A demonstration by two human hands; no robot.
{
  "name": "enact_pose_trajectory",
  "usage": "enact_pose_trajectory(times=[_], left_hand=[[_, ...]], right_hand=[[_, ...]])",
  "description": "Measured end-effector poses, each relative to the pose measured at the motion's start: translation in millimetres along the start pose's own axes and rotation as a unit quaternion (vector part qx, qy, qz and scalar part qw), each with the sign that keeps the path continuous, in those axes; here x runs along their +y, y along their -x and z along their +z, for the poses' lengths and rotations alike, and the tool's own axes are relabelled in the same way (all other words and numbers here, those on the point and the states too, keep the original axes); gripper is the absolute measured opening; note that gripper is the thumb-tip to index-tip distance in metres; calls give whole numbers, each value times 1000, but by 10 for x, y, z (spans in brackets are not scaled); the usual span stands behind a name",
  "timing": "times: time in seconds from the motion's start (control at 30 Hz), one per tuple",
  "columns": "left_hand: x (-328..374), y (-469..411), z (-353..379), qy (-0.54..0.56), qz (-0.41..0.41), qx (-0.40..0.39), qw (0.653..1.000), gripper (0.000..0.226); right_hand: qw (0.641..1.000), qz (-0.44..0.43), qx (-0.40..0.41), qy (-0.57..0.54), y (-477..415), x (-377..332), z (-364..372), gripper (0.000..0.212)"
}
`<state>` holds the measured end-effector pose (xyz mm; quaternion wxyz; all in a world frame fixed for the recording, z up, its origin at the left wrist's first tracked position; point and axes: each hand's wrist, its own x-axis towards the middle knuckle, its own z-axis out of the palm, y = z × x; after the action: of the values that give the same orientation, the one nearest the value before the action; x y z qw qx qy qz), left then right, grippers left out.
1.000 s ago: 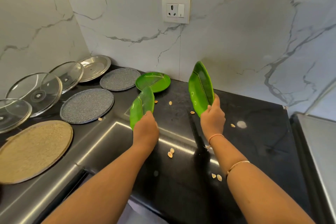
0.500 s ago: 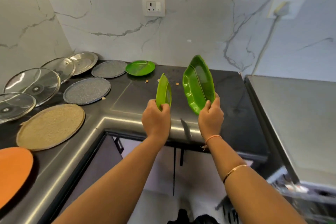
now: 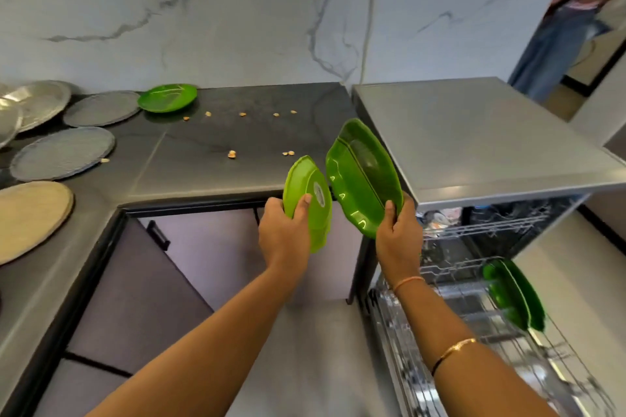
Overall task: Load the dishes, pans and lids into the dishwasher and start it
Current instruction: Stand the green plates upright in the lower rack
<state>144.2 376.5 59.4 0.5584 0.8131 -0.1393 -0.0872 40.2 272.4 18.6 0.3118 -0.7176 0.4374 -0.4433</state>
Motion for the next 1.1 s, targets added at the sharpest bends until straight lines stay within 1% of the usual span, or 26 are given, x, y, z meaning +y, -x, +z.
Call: enact_pose_trajectory(times=[0.1,0.23,0.33,0.4,0.5,0.53,0.63,0.73,0.8,0.87,0.9,1.0,1.1], left_hand=[[17,329,239,-10,-1,-31,999,35],[19,840,649,-31,-15,-72,997,34],[-6,1289,998,-32,-39,-109,993,27],[-57,1510,1195,-39,-56,-124,990,28],[-117,2008,1620,-65,-96,-159,980,19],[-151,2164,1761,-69,-114,-167,977,19],[-261,2486,2086,-79,-172,-177,966,30],[-339,2662,2331,-74,-231,-180,953,33],[-392,2687,2450,-51,-269,-192,942,28],[-428,2656,2580,-28,-308,-209,928,14],[-442,2623,2657,-9,-332,-219,917,12],[-409,2509,2851,33,-388,-256,885,26],[-364,2344,3026,60,-436,-290,850,32]], right_hand=[[999,17,10,26,89,237,-342,31],[998,28,1,54,148,582,-902,30],[995,48,-22,83,199,922,-1371,29],[992,60,-47,102,232,1105,-1627,30],[982,68,-84,153,237,1511,-2188,33],[978,72,-94,173,225,1651,-2355,34],[966,99,-112,209,184,1998,-2696,31],[950,152,-121,243,148,2284,-2907,29],[938,185,-133,263,121,2436,-2972,29],[928,219,-144,264,74,2589,-2993,30],[925,237,-146,258,42,2665,-2992,30],[913,288,-151,247,-68,2857,-2962,36],[897,334,-159,241,-218,2998,-2867,45]])
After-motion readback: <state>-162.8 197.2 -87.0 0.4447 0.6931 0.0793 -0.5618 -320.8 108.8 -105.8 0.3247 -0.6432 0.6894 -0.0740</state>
